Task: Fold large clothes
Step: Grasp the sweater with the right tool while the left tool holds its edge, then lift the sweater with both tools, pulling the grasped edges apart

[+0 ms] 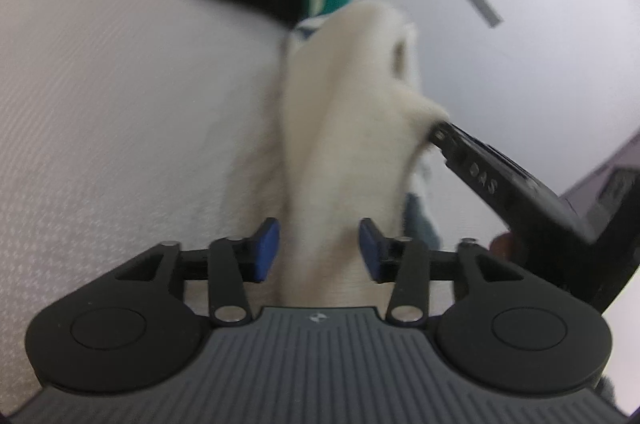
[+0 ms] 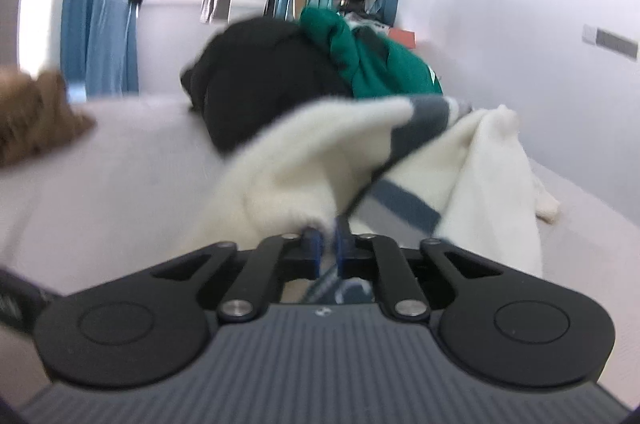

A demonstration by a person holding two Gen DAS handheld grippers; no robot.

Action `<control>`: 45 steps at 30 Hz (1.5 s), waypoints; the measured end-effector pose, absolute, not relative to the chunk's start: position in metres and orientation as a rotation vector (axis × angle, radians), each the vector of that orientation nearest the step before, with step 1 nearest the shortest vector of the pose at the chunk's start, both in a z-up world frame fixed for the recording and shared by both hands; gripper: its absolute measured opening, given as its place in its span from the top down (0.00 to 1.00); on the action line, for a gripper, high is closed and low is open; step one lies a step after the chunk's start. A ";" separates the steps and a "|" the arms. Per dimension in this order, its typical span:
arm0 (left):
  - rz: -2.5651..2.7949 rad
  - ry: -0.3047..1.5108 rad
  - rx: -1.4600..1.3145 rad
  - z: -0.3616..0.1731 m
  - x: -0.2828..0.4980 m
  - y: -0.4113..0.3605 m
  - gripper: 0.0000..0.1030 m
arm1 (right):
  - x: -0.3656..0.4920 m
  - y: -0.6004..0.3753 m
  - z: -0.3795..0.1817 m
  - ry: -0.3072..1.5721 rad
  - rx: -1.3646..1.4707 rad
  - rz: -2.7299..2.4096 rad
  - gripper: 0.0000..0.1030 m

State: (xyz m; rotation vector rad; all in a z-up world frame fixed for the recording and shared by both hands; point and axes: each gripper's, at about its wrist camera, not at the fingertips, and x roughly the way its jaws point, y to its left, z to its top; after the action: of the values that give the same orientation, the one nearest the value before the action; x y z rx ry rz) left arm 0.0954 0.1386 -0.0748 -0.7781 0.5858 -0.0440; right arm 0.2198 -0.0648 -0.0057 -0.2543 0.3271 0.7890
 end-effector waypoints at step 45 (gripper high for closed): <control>0.318 0.690 -0.685 -0.087 0.060 0.079 0.24 | 0.228 -0.081 -0.006 0.297 -0.081 0.589 0.93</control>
State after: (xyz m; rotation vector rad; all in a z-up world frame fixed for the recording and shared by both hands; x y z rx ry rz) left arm 0.0598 0.0795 -0.0869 -0.6846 0.6899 0.3185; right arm 0.2282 -0.0809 -0.0057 -0.0811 0.2967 0.5889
